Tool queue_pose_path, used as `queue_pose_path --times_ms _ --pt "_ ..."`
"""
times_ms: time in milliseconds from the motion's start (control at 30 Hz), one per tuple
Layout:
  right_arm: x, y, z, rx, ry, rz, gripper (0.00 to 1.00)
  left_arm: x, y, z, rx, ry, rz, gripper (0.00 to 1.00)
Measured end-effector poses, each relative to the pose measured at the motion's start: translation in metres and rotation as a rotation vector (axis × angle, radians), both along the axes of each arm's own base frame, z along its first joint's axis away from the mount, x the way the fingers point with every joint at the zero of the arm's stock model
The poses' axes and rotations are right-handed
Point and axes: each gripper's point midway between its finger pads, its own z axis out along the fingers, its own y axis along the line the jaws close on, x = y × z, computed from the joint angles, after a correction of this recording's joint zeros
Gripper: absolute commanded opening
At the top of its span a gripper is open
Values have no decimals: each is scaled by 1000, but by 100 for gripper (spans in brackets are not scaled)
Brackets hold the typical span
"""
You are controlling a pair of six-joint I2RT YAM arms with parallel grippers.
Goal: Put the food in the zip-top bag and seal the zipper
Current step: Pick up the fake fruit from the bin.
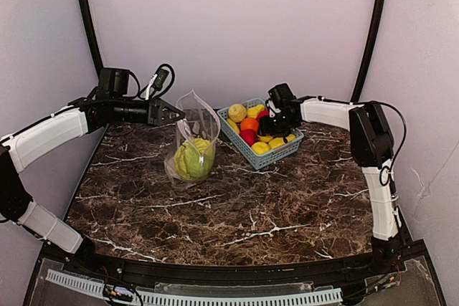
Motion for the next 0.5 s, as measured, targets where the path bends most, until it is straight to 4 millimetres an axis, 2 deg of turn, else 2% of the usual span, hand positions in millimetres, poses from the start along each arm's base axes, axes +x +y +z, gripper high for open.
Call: queue_pose_path --times_ms 100,300,400,500 --pt "0 -1 0 2 1 -5 54 0 0 1 -3 0 -1 1" --pt "-8 -6 6 -1 0 -11 52 1 -1 -1 -3 9 -1 1" --pt "-15 -11 18 -4 -5 -16 52 1 -1 -2 -3 9 -1 1" --pt "-23 -17 42 8 -33 -19 52 1 -1 -2 -3 9 -1 1"
